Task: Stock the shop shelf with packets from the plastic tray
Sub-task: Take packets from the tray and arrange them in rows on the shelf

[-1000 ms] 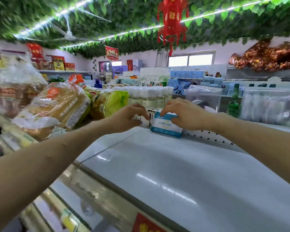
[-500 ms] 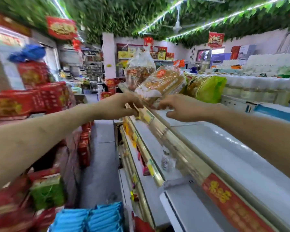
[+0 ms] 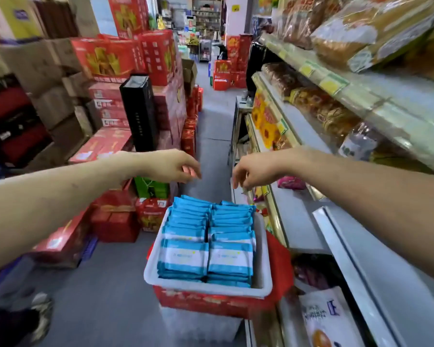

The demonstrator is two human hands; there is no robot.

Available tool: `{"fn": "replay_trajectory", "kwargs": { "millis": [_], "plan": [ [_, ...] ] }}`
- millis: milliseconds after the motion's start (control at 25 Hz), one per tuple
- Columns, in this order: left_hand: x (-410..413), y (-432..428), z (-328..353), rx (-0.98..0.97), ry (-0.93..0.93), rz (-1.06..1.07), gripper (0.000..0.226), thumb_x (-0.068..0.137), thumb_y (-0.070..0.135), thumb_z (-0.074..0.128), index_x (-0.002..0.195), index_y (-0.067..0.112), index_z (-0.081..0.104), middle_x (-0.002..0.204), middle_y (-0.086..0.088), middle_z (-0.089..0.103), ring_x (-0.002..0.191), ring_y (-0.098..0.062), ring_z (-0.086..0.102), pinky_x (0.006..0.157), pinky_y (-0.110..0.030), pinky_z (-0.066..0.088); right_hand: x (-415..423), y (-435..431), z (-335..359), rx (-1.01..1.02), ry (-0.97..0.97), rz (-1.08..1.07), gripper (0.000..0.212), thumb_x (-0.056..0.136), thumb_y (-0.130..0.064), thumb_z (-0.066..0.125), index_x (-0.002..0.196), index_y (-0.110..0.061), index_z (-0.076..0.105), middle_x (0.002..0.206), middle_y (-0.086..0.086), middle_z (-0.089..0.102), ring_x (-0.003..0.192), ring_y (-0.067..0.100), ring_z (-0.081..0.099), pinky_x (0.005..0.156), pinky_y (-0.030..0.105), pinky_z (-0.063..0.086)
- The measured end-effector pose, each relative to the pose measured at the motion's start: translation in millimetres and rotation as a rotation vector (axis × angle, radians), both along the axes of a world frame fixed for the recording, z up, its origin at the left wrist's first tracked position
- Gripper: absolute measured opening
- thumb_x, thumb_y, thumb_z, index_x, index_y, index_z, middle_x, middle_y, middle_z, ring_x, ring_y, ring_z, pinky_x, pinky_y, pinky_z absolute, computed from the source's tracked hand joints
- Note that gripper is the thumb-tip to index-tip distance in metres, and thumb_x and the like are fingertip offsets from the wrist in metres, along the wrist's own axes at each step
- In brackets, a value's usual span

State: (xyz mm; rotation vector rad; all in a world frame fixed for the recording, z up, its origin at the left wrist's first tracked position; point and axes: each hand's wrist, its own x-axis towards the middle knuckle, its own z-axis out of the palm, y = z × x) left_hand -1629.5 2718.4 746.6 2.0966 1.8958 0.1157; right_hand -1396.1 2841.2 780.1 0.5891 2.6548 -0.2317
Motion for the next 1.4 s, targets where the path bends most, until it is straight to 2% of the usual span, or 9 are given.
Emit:
{"fn": "replay_trajectory", "kwargs": {
  "millis": [80, 280, 440, 720, 920, 1000, 1120, 1320, 1400],
  "plan": [
    [-6, -25, -54, -0.104, -0.017, -0.022, 0.022, 0.097, 0.021, 0.065, 0.116, 0.025, 0.074, 0.114, 0.007, 0.070, 0.102, -0.011, 0.066, 0.091, -0.027, 0.052, -3, -21, -59, -0.153, -0.057, -0.029, 0.030, 0.093, -0.012, 0.066, 0.122, -0.019, 0.072, 0.113, -0.001, 0.069, 0.096, 0.015, 0.064, 0.065, 0.012, 0.046],
    [-3, -60, -148, -0.243, -0.082, -0.137, 0.022, 0.098, 0.025, 0.061, 0.117, 0.029, 0.071, 0.128, 0.008, 0.062, 0.116, -0.011, 0.060, 0.104, -0.032, 0.046, 20, -49, -162, -0.266, -0.056, -0.074, 0.038, 0.090, -0.012, 0.066, 0.127, -0.021, 0.070, 0.118, -0.004, 0.061, 0.102, 0.010, 0.054, 0.080, 0.020, 0.037],
    [0, -66, -176, -0.283, -0.094, -0.188, 0.025, 0.097, 0.023, 0.064, 0.121, 0.029, 0.071, 0.143, 0.002, 0.051, 0.131, -0.018, 0.051, 0.114, -0.033, 0.037, 42, -58, -205, -0.176, 0.088, -0.144, 0.041, 0.086, -0.015, 0.065, 0.123, -0.031, 0.066, 0.126, -0.005, 0.050, 0.121, 0.017, 0.048, 0.103, 0.034, 0.040],
    [4, -74, -188, -0.192, -0.095, -0.222, 0.037, 0.088, 0.008, 0.067, 0.107, 0.040, 0.071, 0.123, 0.011, 0.045, 0.116, -0.012, 0.049, 0.098, -0.025, 0.039, 57, -104, -241, 0.164, 0.160, -0.096, 0.043, 0.073, -0.013, 0.066, 0.101, -0.028, 0.036, 0.138, 0.001, 0.033, 0.126, 0.028, 0.041, 0.097, 0.048, 0.041],
    [-8, -81, -192, -0.244, -0.170, -0.210, 0.036, 0.095, 0.008, 0.061, 0.106, 0.040, 0.070, 0.124, 0.012, 0.051, 0.115, -0.007, 0.053, 0.101, -0.025, 0.044, 57, -101, -231, 0.117, 0.196, -0.126, 0.035, 0.078, -0.046, 0.071, 0.100, -0.036, 0.045, 0.114, -0.009, 0.045, 0.110, 0.017, 0.040, 0.091, 0.040, 0.032],
    [-10, -80, -186, -0.237, -0.207, -0.197, 0.039, 0.095, 0.006, 0.059, 0.109, 0.041, 0.071, 0.123, 0.017, 0.056, 0.114, -0.003, 0.055, 0.102, -0.023, 0.043, 57, -97, -221, 0.007, 0.237, -0.152, 0.022, 0.088, -0.034, 0.070, 0.097, -0.037, 0.050, 0.108, -0.012, 0.047, 0.107, 0.014, 0.044, 0.093, 0.038, 0.037],
    [-13, -75, -170, -0.239, -0.249, -0.176, 0.044, 0.095, 0.003, 0.057, 0.112, 0.041, 0.072, 0.127, 0.022, 0.060, 0.117, 0.000, 0.055, 0.108, -0.025, 0.044, 52, -91, -199, -0.175, 0.159, -0.174, 0.024, 0.095, -0.017, 0.065, 0.099, -0.037, 0.052, 0.106, -0.010, 0.044, 0.095, 0.014, 0.055, 0.083, 0.039, 0.048],
    [-37, -33, -94, -0.103, -0.316, -0.173, 0.049, 0.085, 0.001, 0.058, 0.109, 0.041, 0.075, 0.120, 0.023, 0.064, 0.116, 0.000, 0.059, 0.108, -0.035, 0.045, 19, -52, -112, -0.099, 0.244, -0.144, 0.040, 0.092, -0.005, 0.061, 0.117, -0.036, 0.065, 0.120, -0.008, 0.057, 0.114, 0.014, 0.053, 0.103, 0.042, 0.044],
    [-43, -4, -41, -0.034, -0.331, -0.192, 0.055, 0.082, -0.004, 0.062, 0.110, 0.041, 0.076, 0.118, 0.022, 0.064, 0.115, -0.001, 0.060, 0.107, -0.033, 0.045, 11, -33, -50, -0.029, 0.329, -0.171, 0.040, 0.093, -0.004, 0.062, 0.120, -0.033, 0.068, 0.124, -0.009, 0.062, 0.116, 0.012, 0.053, 0.102, 0.039, 0.044]
  ]
}}
